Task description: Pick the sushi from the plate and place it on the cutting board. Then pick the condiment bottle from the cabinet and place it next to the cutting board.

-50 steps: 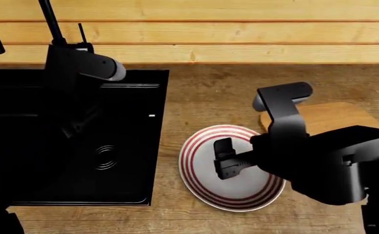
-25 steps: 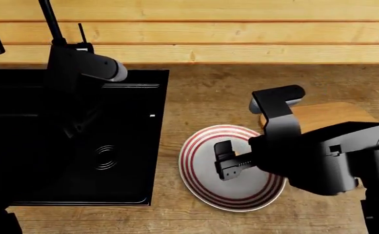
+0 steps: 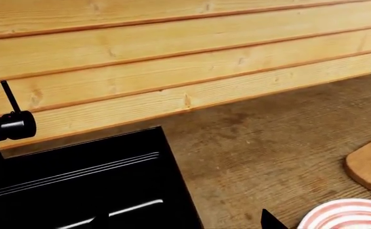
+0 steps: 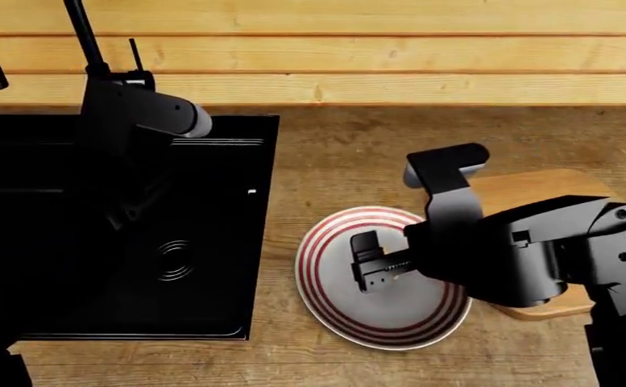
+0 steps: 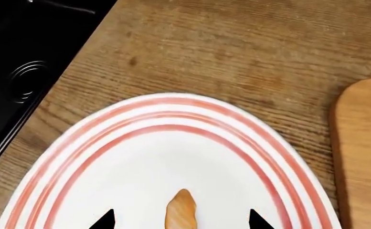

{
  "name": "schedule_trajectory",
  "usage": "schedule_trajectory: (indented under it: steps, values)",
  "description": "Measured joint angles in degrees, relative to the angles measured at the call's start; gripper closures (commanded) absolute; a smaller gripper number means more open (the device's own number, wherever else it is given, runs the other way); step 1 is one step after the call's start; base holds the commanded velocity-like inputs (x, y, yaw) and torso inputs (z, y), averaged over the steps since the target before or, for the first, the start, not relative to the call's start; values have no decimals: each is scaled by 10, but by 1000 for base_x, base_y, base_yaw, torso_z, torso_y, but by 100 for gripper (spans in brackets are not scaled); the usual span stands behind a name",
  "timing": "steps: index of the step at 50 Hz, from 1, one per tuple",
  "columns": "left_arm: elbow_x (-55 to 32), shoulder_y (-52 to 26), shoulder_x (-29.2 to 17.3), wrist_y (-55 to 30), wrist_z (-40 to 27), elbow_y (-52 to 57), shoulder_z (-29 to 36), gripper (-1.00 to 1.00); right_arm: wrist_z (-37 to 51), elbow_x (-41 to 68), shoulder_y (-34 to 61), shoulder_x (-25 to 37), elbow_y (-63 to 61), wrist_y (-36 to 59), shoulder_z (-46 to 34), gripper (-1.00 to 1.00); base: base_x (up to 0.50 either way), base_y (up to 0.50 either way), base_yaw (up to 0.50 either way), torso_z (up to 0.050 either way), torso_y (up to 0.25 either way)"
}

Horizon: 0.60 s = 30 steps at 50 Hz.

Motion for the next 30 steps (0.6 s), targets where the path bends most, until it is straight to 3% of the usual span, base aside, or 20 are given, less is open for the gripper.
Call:
schedule_trajectory:
  steps: [29, 30]
  values:
    - [-7, 7, -10, 15, -6, -3, 10, -100, -15, -6, -2, 3, 4, -7, -27, -100, 0, 0, 0, 0, 0]
    - [-8, 7, -11, 15, -6, -3, 10, -100, -15, -6, -2, 3, 4, -8, -27, 100, 0, 0, 0, 0, 0]
